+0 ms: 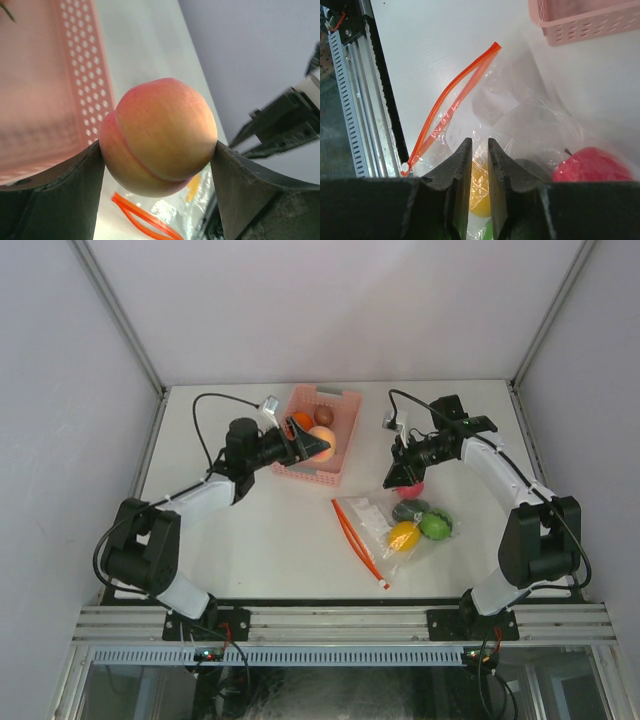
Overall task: Open the zip-top bag and remove the fake food
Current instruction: Place the fake fruit in the bin.
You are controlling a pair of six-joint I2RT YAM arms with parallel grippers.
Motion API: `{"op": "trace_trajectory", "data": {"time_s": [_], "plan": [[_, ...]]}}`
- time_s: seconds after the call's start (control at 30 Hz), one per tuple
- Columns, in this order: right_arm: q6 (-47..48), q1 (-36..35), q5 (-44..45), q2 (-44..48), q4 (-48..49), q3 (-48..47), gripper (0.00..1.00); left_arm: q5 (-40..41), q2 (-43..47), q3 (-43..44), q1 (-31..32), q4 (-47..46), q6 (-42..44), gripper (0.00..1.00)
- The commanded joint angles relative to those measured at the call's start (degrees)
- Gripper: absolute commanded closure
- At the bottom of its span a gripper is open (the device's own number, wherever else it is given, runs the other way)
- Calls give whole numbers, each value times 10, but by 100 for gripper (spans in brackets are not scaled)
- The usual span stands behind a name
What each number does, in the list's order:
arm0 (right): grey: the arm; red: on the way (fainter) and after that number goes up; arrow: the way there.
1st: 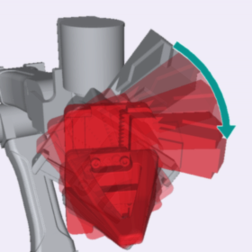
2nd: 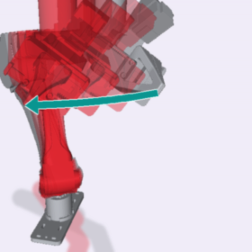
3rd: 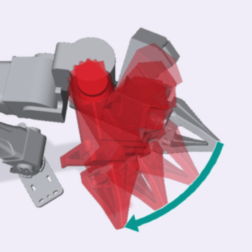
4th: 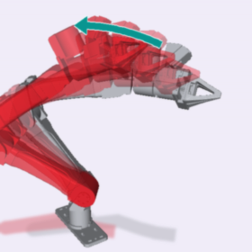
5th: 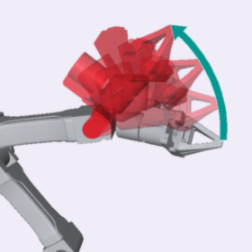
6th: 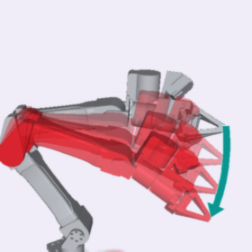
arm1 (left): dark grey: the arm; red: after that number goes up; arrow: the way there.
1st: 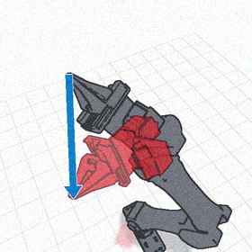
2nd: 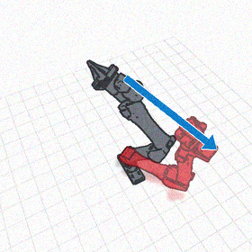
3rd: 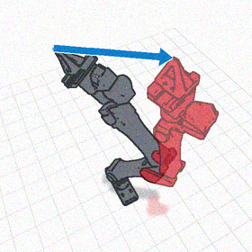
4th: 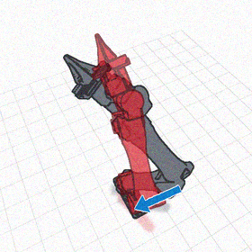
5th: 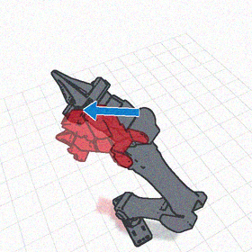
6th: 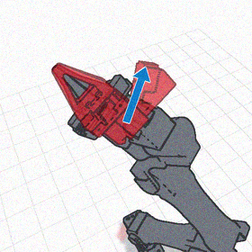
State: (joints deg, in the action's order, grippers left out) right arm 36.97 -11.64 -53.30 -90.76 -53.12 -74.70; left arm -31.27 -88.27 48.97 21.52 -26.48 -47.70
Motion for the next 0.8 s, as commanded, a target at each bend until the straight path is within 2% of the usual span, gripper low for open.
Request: {"op": "trace_trajectory", "data": {"time_s": [0.0,0.47,0.77], "plan": [[14,2,-19,13,14,1,81,87,-27,88,-2,118,101,92],[17,1,-15,10,15,3,81,260,-161,353,-2,340,254,91],[19,-1,-13,8,15,4,81,320,-237,482,0,409,322,90]]}}
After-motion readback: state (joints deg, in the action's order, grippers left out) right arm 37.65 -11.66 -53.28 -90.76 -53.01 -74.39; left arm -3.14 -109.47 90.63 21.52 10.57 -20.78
